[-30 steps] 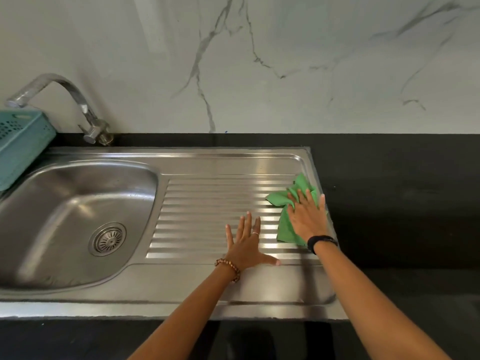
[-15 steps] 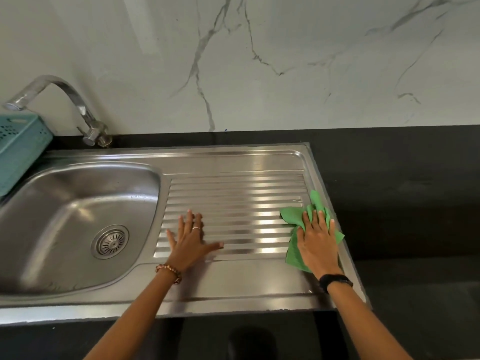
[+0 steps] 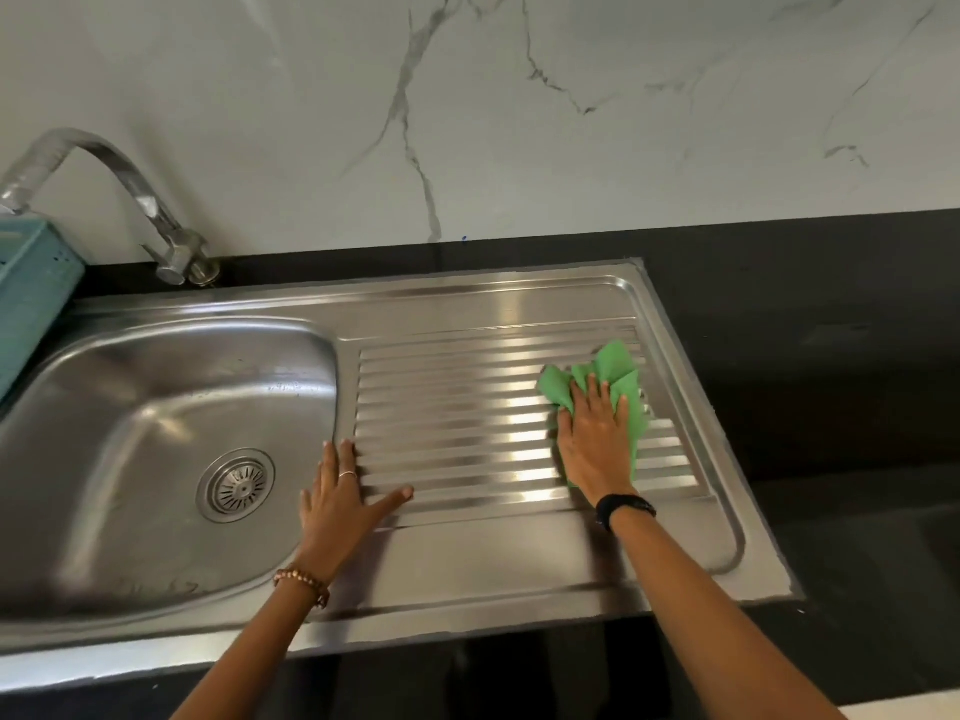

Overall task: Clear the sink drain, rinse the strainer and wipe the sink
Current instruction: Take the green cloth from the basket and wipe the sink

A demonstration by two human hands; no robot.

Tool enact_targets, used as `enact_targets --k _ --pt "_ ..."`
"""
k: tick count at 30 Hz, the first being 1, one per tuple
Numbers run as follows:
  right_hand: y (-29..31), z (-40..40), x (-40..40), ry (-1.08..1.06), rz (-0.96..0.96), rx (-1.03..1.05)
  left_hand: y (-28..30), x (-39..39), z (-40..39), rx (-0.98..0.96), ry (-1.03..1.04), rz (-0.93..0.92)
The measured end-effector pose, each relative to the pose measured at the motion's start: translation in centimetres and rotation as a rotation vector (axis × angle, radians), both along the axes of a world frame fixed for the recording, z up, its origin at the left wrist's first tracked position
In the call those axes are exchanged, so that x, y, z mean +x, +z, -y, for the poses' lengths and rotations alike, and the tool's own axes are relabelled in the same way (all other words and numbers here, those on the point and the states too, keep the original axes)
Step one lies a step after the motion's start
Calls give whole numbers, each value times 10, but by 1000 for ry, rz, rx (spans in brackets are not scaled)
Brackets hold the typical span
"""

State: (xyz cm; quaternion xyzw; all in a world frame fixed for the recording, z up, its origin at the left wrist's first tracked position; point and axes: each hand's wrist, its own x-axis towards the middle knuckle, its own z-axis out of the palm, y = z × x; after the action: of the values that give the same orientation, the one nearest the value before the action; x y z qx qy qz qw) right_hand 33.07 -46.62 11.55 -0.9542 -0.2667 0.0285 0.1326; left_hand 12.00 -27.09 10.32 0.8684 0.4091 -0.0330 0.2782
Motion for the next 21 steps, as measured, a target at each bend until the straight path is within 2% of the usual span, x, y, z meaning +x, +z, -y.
enact_targets --k 6,11,21 --pt "-1 -98 -69 261 -39 35 8 0 -3 -4 -27 3" --pt "2 -161 -102 446 -79 59 13 -8 -14 -35 -150 13" --pt "0 -164 -104 713 -134 15 12 -8 -14 -36 -182 8"
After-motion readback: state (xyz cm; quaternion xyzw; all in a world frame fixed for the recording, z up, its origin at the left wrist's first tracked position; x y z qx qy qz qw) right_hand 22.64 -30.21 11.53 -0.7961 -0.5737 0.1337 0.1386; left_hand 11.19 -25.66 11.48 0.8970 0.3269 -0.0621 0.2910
